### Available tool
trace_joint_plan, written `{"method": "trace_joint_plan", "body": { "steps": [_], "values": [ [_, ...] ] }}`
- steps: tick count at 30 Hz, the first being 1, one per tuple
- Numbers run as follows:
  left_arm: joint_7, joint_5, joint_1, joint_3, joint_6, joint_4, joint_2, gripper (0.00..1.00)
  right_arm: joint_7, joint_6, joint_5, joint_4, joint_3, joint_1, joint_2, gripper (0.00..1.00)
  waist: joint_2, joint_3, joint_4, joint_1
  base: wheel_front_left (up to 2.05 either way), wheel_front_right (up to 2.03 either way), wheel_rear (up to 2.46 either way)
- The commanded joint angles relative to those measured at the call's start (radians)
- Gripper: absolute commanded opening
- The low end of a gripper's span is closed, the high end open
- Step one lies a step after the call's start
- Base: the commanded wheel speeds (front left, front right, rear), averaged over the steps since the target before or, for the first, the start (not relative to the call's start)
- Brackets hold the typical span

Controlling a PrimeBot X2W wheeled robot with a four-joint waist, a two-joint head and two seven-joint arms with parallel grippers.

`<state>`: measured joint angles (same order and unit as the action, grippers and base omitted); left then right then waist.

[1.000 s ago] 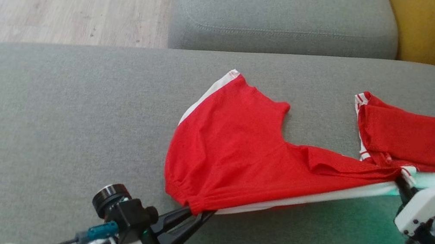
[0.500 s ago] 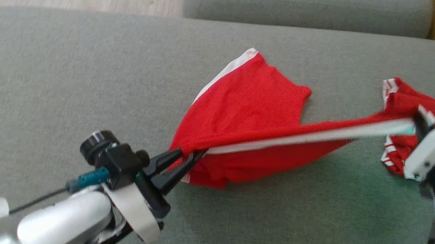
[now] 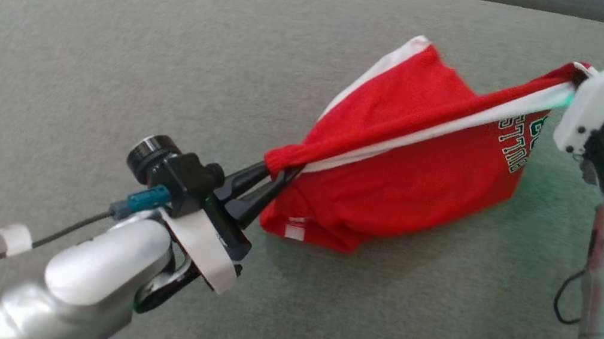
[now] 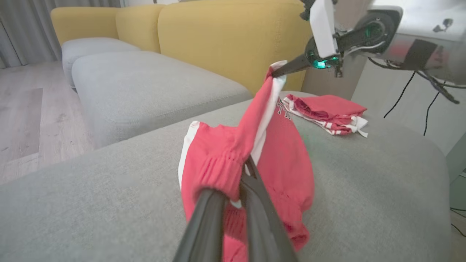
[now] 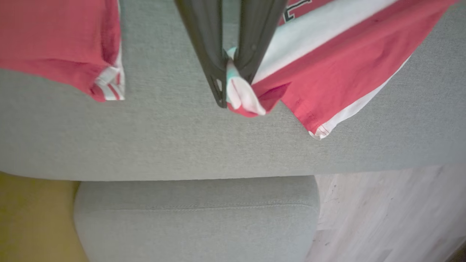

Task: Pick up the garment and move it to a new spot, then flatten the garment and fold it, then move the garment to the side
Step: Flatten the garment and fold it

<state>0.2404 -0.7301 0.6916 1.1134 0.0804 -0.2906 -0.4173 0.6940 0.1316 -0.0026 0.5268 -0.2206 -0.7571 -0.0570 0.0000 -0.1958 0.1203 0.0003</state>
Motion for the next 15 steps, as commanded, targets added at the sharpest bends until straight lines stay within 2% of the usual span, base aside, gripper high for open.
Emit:
{"method": "trace_joint_plan", "body": {
  "steps": [1,7,15],
  "values": [
    [0.011,0.008,0.047,-0.027,0.007,0.005,-0.013,0.00,-0.016,-0.001,-0.028,0.001,0.029,-0.065,0.006,0.00,0.0000,-0.030,0.043,-0.0003,0.00,0.00,0.00],
    [0.012,0.007,0.050,0.018,0.031,-0.030,0.026,0.00,-0.081,-0.001,-0.119,0.168,0.036,-0.140,0.006,0.00,0.0000,-0.043,0.118,-0.0003,0.00,0.00,0.00],
    [0.010,-0.005,0.098,0.043,0.043,-0.081,0.085,0.00,-0.161,-0.001,-0.232,0.297,-0.004,-0.236,0.004,0.00,0.0000,-0.089,0.187,-0.0003,0.00,0.00,0.00]
  ]
}}
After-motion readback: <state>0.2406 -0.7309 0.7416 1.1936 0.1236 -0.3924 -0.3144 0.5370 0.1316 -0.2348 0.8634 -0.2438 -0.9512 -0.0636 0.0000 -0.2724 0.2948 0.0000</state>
